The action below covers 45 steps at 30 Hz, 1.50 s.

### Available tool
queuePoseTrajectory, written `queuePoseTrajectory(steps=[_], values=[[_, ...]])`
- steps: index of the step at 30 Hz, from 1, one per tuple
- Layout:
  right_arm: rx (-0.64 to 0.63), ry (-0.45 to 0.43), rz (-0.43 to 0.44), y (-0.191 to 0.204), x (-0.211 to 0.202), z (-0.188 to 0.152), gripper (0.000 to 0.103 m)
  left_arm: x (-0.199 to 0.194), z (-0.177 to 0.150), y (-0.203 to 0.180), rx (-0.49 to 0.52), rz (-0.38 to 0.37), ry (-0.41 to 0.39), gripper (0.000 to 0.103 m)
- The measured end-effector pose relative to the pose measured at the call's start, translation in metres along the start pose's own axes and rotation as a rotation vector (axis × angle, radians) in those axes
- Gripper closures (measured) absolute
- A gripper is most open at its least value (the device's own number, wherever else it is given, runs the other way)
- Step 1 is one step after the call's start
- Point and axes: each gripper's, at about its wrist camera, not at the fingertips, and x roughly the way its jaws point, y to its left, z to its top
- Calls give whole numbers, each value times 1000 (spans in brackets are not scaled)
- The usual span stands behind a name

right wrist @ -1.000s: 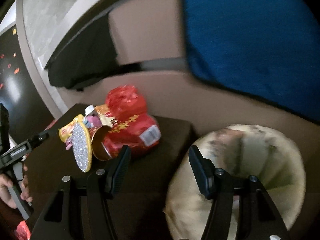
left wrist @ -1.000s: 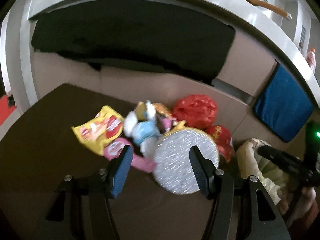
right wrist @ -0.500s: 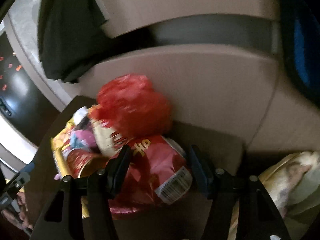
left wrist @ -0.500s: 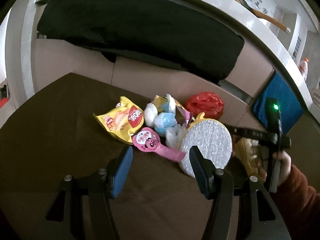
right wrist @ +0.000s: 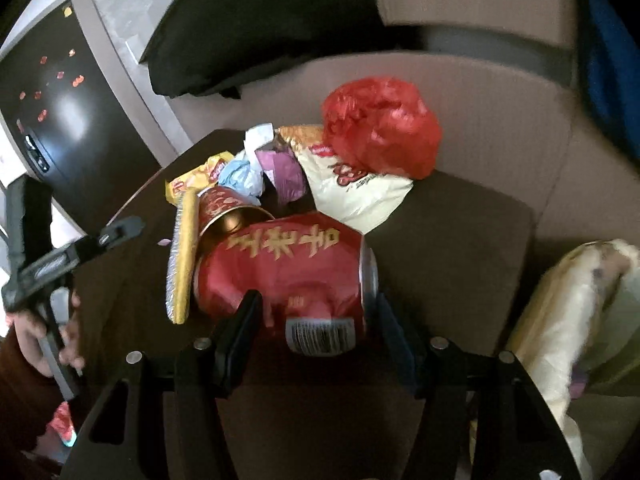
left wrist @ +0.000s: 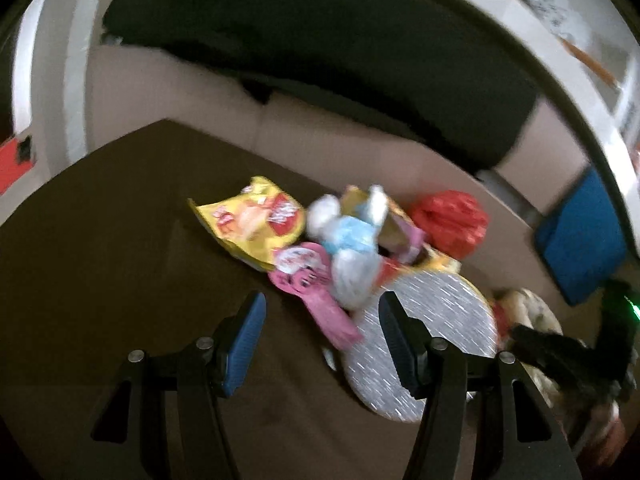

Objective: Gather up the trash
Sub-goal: 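Move both grippers back to the trash pile on the table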

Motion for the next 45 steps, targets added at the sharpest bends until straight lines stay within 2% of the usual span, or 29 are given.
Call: queuePoseTrajectory(steps=[2, 6, 11, 15, 17, 19, 21, 24, 30, 35, 37, 40, 45], values=[[3, -30, -12, -2, -11, -4, 46, 15, 6, 9, -47, -5, 47, 44], [-7, -48, -43, -1, -17, -8, 46, 41, 10, 15, -74, 21, 122, 45], [-33, -74, -73, 0, -25, -13, 46, 59, 20, 13, -77, 67, 115, 45], [-35, -73, -78, -2, -26, -16, 46, 71, 25, 3, -24, 123, 112, 47], [-26, -68, -69, -4, -24, -18, 46, 73, 24, -4, 15, 161, 117, 58], [-20, -68, -60, -4, -23, -18, 46, 69, 20, -7, 44, 156, 113, 67], [-25, -69, -48, -2, -23, -19, 46, 56, 14, -9, 71, 156, 92, 81], [-44, -73, -46, 2, -24, -19, 46, 30, 6, -9, 107, 152, 57, 85], [-22, -95, -27, 3, -17, 2, 46, -19, -7, -4, 187, 133, 31, 85], [26, -93, -19, -8, 6, 29, 46, -32, -9, 2, 146, 27, 66, 84], [35, -69, -24, -12, 22, 36, 46, -39, -13, 1, 155, 10, 56, 83], [39, -28, -32, -11, 35, 32, 46, -49, -16, -4, 185, 12, 26, 77], [51, 16, 66, 8, 20, 1, 46, -57, -14, -2, 191, 40, -13, 72]])
